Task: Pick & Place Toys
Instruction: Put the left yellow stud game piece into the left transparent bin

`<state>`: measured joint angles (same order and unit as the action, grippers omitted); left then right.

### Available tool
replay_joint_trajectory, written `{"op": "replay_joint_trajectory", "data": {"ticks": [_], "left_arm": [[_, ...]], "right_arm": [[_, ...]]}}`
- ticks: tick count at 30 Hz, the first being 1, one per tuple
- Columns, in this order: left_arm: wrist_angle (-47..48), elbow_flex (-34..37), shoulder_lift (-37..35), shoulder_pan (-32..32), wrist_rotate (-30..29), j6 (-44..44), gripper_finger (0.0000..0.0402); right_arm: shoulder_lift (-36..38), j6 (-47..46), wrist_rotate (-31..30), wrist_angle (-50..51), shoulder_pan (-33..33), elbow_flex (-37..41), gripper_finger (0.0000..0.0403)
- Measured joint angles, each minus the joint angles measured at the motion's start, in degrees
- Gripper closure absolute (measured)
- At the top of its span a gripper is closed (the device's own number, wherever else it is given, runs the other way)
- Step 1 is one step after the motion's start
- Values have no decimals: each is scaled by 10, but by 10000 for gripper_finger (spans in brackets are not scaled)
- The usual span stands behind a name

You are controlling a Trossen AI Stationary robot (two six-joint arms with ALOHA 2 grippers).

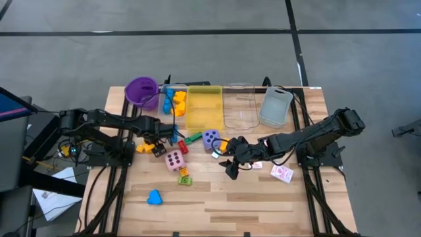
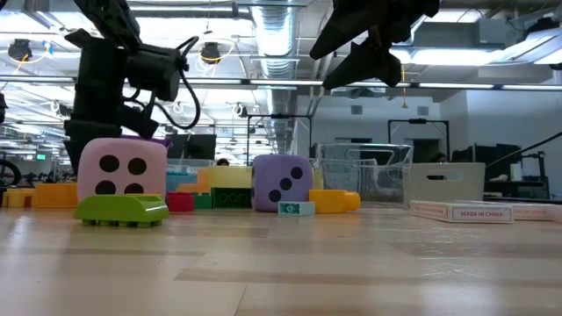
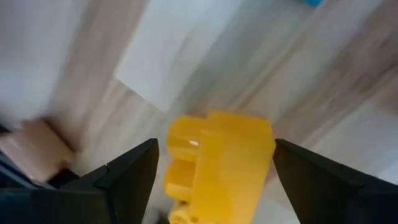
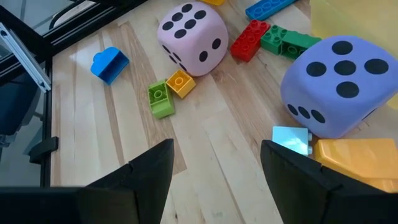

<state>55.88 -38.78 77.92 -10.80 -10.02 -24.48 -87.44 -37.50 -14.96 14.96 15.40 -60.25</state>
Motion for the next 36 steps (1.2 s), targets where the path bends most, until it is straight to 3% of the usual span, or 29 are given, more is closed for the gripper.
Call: {"op": "replay_joint_trajectory", "data": {"ticks": [5,21,30,36], "left_arm": [[-3,31,0,-14,44,-14,96],[-47,72,-2,-17,75,-50,97],[-49,74,-14,-16,80,-77,154],[-67,76,-61,-15,107,-78,149]], "right_arm": [[0,0,0,0,0,0,168],[0,0,0,0,0,0,168],[0,0,0,0,-1,0,168],[0,0,-1,0,-2,0,168]]}}
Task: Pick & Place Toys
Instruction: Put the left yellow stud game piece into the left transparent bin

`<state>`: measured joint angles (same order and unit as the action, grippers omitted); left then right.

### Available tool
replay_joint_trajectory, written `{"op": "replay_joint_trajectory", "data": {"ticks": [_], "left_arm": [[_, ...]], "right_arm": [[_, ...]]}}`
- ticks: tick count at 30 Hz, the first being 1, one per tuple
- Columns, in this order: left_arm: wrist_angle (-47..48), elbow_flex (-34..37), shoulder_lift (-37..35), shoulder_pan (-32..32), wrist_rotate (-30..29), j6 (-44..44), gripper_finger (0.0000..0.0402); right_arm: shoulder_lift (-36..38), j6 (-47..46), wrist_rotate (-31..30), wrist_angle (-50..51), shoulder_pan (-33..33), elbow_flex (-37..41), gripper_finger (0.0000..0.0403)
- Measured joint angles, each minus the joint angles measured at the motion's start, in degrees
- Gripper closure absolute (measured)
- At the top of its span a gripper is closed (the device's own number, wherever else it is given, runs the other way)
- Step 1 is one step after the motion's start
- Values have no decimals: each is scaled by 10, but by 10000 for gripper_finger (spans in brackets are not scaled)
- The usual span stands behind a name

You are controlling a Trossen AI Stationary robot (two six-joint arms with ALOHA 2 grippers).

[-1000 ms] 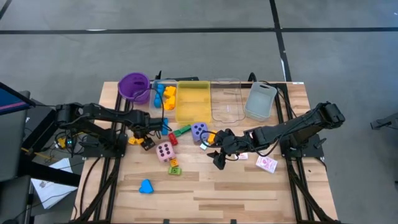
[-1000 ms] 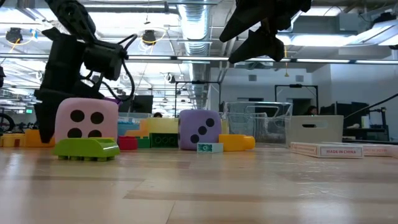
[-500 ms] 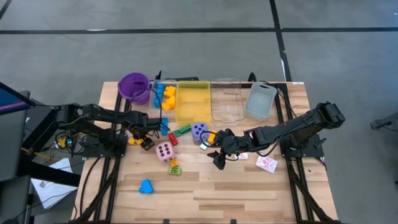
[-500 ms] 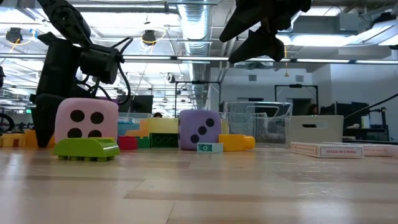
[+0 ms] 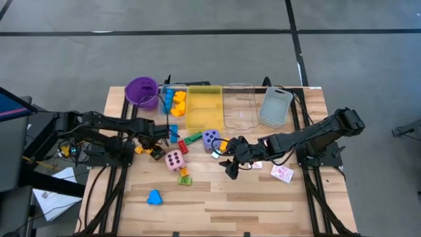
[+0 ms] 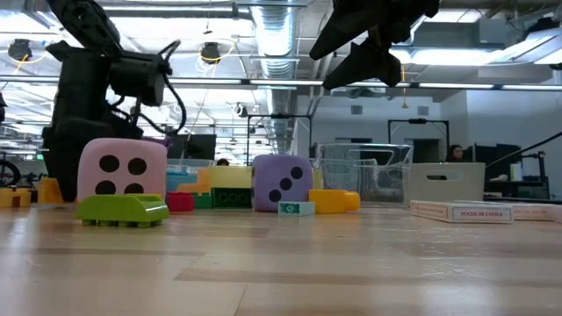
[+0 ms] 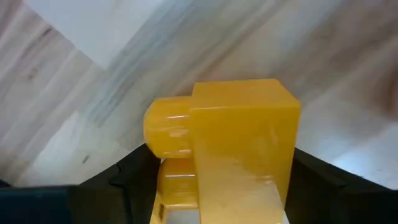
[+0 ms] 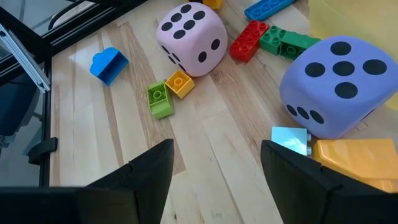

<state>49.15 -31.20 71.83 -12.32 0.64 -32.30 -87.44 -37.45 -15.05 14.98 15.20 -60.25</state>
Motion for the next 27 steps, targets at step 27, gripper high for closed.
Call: {"op": "replay_joint_trajectory", "data": {"ticks": [27], "left_arm": [[-327,-2,-229,0,-176,0,142]], "right_arm": [[0,0,0,-2,0,0,168]]}}
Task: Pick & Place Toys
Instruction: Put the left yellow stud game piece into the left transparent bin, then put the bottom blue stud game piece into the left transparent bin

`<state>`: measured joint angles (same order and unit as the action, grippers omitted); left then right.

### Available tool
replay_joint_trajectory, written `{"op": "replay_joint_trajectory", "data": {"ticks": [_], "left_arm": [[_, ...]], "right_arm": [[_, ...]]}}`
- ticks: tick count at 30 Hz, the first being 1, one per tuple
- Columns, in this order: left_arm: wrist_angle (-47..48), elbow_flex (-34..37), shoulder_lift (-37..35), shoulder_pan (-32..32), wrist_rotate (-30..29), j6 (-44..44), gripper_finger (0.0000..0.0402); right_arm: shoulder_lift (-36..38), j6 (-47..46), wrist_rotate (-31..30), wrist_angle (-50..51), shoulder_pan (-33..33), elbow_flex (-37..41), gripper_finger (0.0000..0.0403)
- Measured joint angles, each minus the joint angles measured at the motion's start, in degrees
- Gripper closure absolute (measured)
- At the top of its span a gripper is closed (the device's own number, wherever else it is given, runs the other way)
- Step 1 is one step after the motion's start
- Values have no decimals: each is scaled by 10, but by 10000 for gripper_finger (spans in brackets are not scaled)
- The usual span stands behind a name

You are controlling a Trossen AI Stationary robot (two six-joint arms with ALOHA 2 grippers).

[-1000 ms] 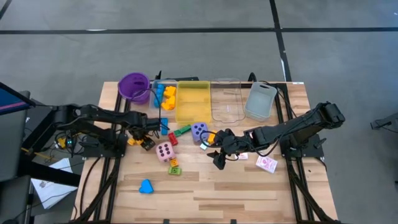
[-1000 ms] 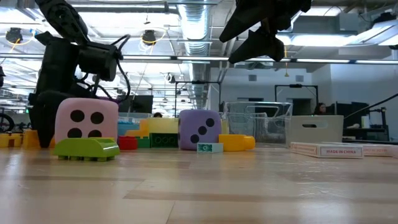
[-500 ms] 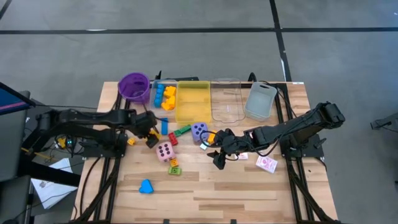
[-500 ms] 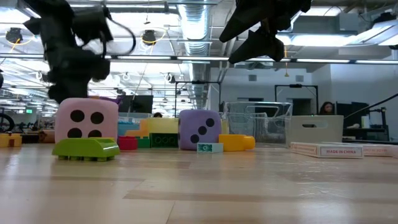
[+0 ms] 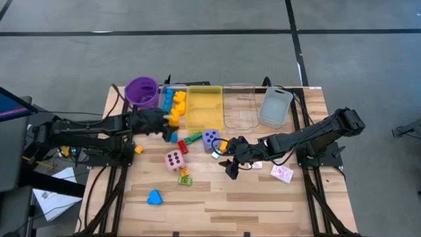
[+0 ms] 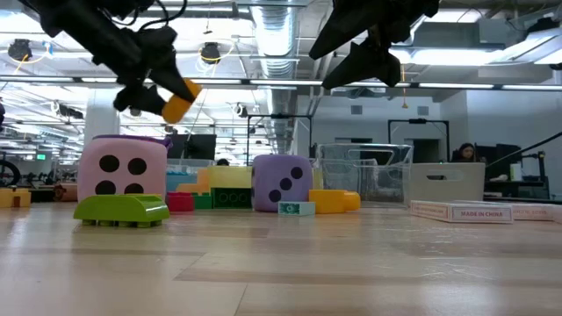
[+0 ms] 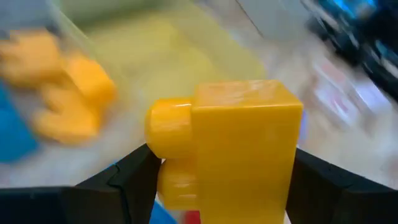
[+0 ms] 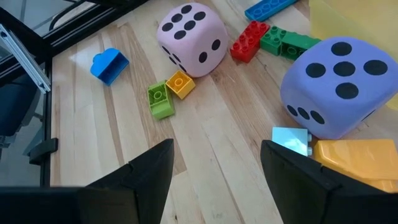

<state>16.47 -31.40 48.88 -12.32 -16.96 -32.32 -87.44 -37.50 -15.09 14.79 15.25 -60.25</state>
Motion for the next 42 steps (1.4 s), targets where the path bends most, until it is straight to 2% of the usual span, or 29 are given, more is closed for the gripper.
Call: {"op": "replay_joint_trajectory", "data": {"ticks": [4,7,13,17,22,30,32,34,42], "left_arm": [[-37,0,11,-8,-146,3,142],[-43,0,23,-37,-196,3,142],[-51,-1,70,-117,-142,40,141],[-61,-1,105,-148,-140,68,126],[-80,-1,134,-167,-138,69,98],[-105,0,134,-180,-124,61,68],[-118,0,129,-179,-97,44,65],[-128,0,125,-178,-44,30,65],[-165,0,122,-146,263,15,73]], "right_arm": [[0,0,0,-3,0,0,168],[0,-6,0,-3,0,0,168],[0,-6,0,-4,-1,0,168],[0,-9,0,-3,-2,0,168],[0,-21,0,-3,1,0,168],[0,-26,0,-3,1,0,168],[0,-26,0,-3,1,0,168],[0,-26,0,-3,1,0,168],[0,-26,0,-3,1,0,168]]}}
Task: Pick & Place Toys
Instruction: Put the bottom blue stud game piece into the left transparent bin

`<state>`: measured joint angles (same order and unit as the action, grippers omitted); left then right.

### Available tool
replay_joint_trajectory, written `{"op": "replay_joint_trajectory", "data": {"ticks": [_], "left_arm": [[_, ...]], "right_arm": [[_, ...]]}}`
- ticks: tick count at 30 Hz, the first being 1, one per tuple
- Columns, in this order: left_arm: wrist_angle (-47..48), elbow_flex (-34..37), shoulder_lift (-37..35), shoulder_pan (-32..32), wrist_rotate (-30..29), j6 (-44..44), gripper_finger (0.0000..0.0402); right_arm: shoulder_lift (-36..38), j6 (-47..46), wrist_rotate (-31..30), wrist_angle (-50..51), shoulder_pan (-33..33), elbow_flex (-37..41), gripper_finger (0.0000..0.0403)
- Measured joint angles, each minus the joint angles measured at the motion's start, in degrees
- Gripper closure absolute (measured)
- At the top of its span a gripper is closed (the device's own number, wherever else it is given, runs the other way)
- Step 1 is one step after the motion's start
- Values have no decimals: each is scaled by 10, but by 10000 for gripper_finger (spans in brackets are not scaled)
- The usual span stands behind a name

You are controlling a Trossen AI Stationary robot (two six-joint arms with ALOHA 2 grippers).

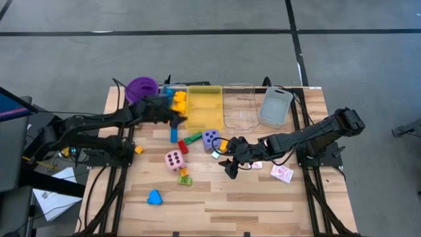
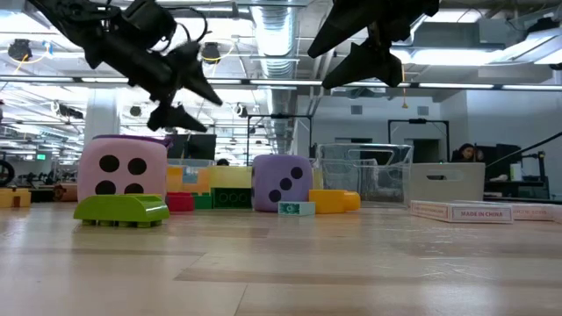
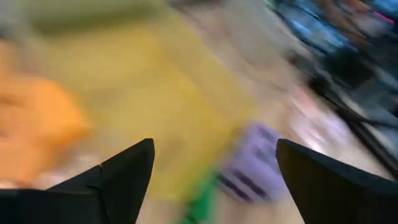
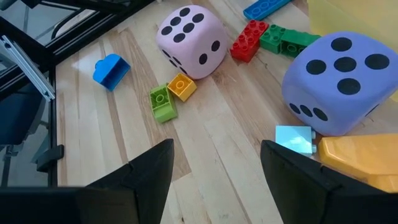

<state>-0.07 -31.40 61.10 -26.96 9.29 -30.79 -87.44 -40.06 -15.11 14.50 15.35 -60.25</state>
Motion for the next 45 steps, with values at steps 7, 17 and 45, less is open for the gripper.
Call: {"op": "replay_joint_trajectory", "data": {"ticks": [7,17,45], "left_arm": [[0,0,0,122,58,3,70],[1,0,0,333,6,19,76],[295,-55,40,671,-78,129,76]], "right_arm": [[0,1,0,0,-5,0,168],[0,28,0,0,-14,0,168],[0,26,0,0,-23,0,168]]}}
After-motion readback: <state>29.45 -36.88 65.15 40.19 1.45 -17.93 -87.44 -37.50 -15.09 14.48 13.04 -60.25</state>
